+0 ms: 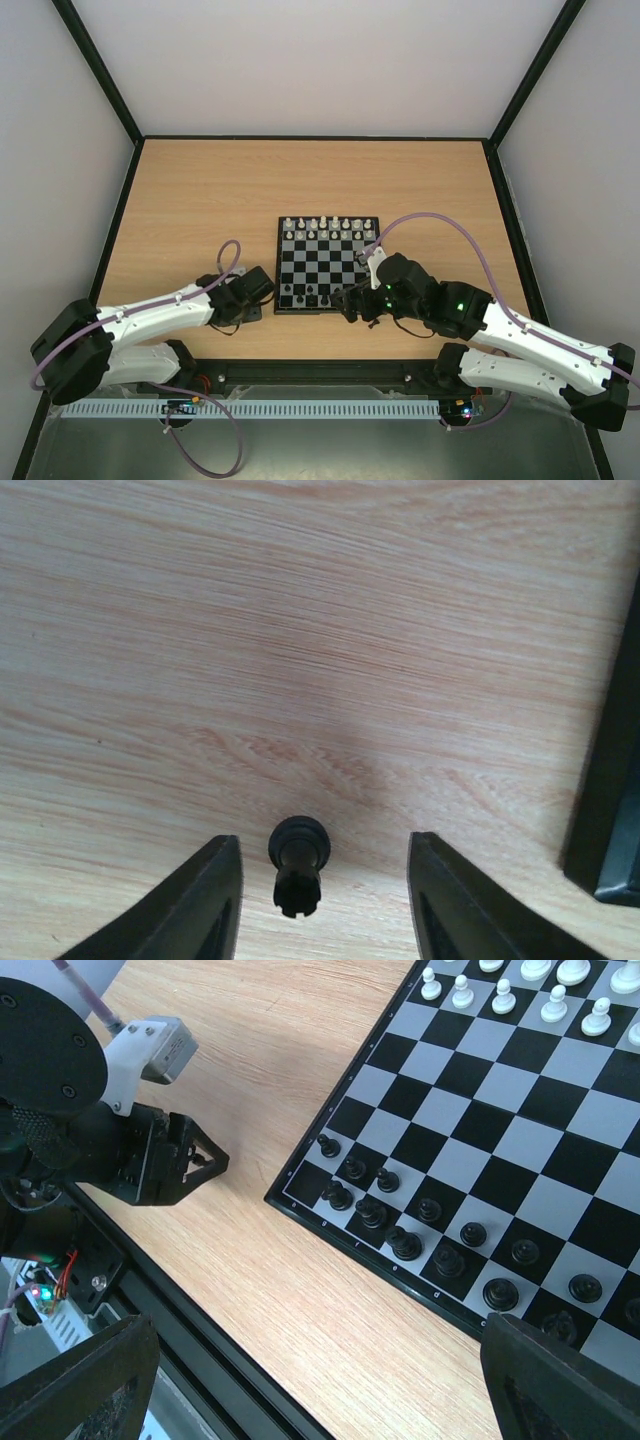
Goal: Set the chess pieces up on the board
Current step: Pick up the chess piece at the center of the board, then place the chess piece on the chessboard.
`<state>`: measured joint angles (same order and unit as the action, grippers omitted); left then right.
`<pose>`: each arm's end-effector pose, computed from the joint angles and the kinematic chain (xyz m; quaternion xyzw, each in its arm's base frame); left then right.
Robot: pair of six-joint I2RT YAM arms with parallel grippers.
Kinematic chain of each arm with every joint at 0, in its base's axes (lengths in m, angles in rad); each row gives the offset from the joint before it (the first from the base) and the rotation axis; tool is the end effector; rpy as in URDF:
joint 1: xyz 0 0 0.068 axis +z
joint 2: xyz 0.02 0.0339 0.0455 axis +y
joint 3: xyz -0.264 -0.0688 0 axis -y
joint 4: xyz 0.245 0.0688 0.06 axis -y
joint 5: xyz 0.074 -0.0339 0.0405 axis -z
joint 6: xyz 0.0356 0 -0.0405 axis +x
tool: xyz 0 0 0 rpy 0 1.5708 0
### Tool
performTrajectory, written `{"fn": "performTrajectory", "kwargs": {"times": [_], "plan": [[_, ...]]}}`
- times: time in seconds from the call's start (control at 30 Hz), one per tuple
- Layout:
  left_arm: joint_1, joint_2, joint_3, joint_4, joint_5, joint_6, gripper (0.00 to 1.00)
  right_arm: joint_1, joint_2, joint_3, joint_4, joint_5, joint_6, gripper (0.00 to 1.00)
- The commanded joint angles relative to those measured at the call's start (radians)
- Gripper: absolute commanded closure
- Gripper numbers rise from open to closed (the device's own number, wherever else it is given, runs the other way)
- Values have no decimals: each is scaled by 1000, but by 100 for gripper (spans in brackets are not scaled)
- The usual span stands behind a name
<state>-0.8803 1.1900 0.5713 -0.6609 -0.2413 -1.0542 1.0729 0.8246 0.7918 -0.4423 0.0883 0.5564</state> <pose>0.1259 -0.1391 0.1614 -0.1027 0.9770 -0.0510 0.1798 0.0911 0.1610 0.3092 -0.1956 0.8304 0.3527 0.3844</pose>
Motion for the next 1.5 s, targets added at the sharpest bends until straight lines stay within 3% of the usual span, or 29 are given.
{"fn": "performTrajectory", "kwargs": {"times": [0.0, 0.43, 0.53, 0.73, 1.07, 1.47], "plan": [[9, 12, -26, 4, 6, -3, 56, -4, -13, 1, 2, -9, -15, 11], [27, 25, -5, -2, -11, 28, 85, -4, -17, -2, 4, -8, -13, 11], [24, 24, 22, -27, -13, 41, 87, -4, -13, 0, 1, -5, -12, 11], [-22, 39, 118, -67, -11, 68, 88, -3, -9, -2, 2, 8, -9, 11], [-130, 239, 295, -35, -3, 104, 88, -4, -2, 1, -6, 37, -3, 11], [-156, 330, 341, 2, 16, 133, 87, -4, 7, 2, -5, 35, -4, 11]]}}
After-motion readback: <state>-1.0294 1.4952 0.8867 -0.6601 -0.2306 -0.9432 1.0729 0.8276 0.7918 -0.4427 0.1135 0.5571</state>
